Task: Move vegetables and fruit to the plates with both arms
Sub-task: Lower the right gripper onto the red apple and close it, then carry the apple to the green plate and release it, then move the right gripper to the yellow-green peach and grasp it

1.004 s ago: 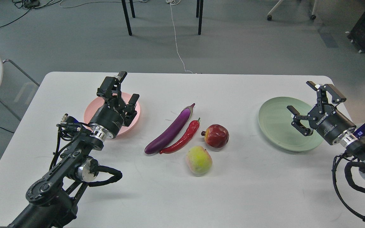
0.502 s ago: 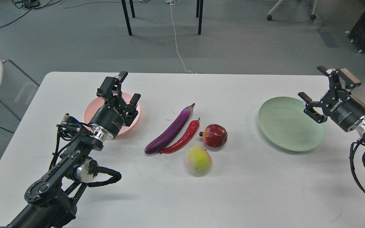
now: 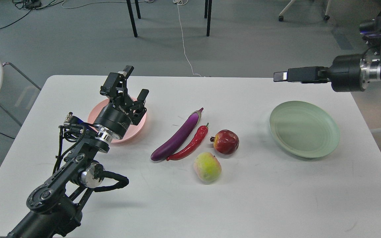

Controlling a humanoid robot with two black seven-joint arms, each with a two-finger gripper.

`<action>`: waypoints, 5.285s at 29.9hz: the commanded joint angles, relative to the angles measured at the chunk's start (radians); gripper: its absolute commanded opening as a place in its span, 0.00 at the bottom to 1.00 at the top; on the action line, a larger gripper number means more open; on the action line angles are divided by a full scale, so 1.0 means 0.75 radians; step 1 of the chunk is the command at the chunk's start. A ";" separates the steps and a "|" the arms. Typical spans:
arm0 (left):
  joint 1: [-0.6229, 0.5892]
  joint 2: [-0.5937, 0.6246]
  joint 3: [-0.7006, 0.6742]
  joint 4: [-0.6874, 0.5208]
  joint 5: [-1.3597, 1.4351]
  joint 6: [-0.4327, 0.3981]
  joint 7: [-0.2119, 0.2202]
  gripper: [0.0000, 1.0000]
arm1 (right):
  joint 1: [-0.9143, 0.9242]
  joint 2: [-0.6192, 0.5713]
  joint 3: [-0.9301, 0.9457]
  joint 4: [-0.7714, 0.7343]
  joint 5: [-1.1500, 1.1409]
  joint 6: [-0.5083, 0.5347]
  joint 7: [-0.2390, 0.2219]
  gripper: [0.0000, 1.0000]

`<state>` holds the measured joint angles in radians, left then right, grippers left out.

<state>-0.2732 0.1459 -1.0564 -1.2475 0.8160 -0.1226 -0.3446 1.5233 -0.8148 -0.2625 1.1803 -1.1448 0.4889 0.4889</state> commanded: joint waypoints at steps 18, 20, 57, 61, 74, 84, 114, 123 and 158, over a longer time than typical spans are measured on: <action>0.000 0.008 -0.003 -0.036 0.002 0.006 -0.001 0.98 | 0.088 0.698 -0.620 -0.209 -0.126 -0.353 0.000 0.98; 0.000 0.010 -0.003 -0.036 0.002 0.006 -0.001 0.98 | 0.066 0.732 -0.622 -0.236 -0.126 -0.353 0.000 0.98; -0.002 0.045 -0.011 -0.036 0.000 0.002 -0.001 0.98 | -0.117 0.878 -0.687 -0.396 -0.122 -0.486 0.000 0.57; -0.002 0.047 -0.013 -0.036 0.000 0.000 -0.001 0.98 | -0.096 0.868 -0.689 -0.394 -0.120 -0.486 0.000 0.43; -0.014 0.041 -0.011 -0.036 0.000 0.000 -0.001 0.98 | 0.182 0.455 -0.697 -0.363 -0.273 -0.484 0.000 0.43; -0.016 0.012 -0.003 -0.036 0.000 0.000 -0.001 0.98 | 0.049 0.262 -0.746 -0.444 -0.388 -0.521 0.000 0.43; -0.022 0.024 -0.001 -0.036 0.002 -0.002 -0.001 0.98 | -0.348 0.477 -0.730 -0.884 -0.365 -0.785 0.000 0.95; -0.022 0.028 -0.001 -0.059 0.002 0.000 0.001 0.98 | -0.289 0.430 -0.610 -0.774 -0.333 -0.783 0.000 0.96; -0.002 0.075 -0.003 -0.087 0.004 0.000 -0.001 0.98 | 0.184 0.912 -0.759 -0.050 0.195 -0.327 0.000 0.97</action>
<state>-0.2757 0.2025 -1.0570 -1.3114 0.8186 -0.1228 -0.3451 1.6777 -0.1680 -0.8217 1.1691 -0.9976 0.2439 0.4888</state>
